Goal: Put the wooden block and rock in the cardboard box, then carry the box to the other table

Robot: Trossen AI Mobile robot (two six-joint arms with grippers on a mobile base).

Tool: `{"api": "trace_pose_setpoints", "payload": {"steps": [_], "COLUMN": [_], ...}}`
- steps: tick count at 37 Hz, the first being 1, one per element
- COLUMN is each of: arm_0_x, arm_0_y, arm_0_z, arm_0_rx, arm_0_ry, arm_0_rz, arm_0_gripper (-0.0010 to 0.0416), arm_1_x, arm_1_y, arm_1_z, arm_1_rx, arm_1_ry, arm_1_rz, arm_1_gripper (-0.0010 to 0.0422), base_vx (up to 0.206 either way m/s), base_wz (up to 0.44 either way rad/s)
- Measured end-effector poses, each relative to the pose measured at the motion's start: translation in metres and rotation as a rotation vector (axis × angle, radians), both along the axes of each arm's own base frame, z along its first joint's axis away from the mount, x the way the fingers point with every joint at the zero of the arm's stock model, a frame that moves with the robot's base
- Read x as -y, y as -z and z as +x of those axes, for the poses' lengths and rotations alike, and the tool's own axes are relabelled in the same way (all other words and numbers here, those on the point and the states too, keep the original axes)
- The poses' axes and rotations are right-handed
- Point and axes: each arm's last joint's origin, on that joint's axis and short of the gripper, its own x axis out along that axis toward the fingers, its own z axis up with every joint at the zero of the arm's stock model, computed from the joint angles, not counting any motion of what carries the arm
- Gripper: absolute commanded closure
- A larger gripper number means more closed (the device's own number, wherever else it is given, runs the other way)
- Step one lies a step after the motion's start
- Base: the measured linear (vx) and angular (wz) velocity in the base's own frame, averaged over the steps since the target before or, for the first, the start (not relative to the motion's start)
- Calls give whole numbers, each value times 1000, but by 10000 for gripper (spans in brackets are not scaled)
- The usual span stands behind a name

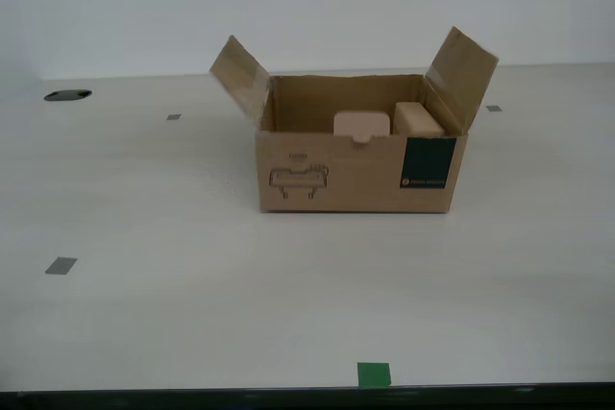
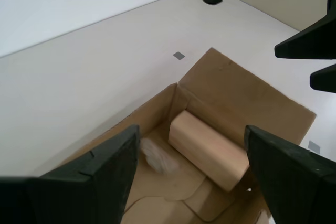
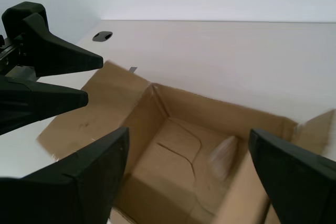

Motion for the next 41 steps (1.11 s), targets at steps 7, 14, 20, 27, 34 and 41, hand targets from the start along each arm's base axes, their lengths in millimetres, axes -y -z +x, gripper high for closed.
{"api": "trace_pose_setpoints", "payload": {"steps": [7, 14, 20, 27, 34, 41], "arm_0_x": [0, 0, -1, -1, 0, 3], "arm_0_y": [0, 0, -9, -31, -60, -90], "arm_0_z": [0, 0, 2, 5, 4, -1], "arm_0_rx": [0, 0, -14, -34, -101, -154], "arm_0_ry": [0, 0, 2, 16, 38, 67], "arm_0_rz": [0, 0, -7, -23, -67, -83], "arm_0_gripper": [16, 11, 12, 13, 12, 12], "arm_1_x": [0, 0, -1, -5, -8, -12], "arm_1_y": [0, 0, -1, -2, -20, -54], "arm_1_z": [0, 0, 0, -2, -1, 1], "arm_1_rx": [-40, -125, -164, -232, -313, -366], "arm_1_ry": [-25, -78, -104, -144, -170, -190], "arm_1_rz": [-28, -86, -112, -129, -76, -33], "arm_1_gripper": [75, 42, 27, 23, 23, 23], "base_vx": [0, 0, 0, 0, 0, 0], "base_wz": [0, 0, 0, 0, 0, 0]}}
